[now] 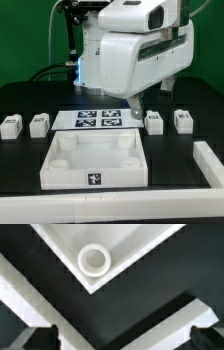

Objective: Assemble one leg

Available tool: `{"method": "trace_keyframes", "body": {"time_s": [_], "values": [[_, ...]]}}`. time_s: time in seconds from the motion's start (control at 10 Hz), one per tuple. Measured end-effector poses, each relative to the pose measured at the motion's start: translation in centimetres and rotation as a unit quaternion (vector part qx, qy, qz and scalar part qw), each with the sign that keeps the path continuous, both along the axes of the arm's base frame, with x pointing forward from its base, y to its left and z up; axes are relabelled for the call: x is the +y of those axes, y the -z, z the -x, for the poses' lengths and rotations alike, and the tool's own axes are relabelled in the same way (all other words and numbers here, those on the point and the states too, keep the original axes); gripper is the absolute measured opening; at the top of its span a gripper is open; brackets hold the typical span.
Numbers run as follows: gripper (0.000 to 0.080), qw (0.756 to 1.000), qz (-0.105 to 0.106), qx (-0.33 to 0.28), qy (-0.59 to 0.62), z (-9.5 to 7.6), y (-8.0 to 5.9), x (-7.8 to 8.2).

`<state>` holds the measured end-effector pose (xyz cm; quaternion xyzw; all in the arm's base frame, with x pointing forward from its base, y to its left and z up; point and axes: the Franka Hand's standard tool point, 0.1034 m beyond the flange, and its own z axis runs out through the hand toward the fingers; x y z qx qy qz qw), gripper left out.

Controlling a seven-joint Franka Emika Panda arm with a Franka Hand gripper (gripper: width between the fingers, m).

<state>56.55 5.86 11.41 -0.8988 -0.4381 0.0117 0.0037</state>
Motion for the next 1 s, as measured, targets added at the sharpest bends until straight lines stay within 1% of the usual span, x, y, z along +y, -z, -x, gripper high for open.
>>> {"method": "trace_keyframes", "body": {"time_s": [0.7,0.9,1.0], "values": [[0.0650,1.000,0.000,0.001,-0.002,0.03,0.08,0.00],[0.0650,1.000,-0.001,0.001,-0.015,0.04,0.09,0.00],[0.0650,0.999,0.000,0.003,-0.041,0.43,0.13,-0.30]]}}
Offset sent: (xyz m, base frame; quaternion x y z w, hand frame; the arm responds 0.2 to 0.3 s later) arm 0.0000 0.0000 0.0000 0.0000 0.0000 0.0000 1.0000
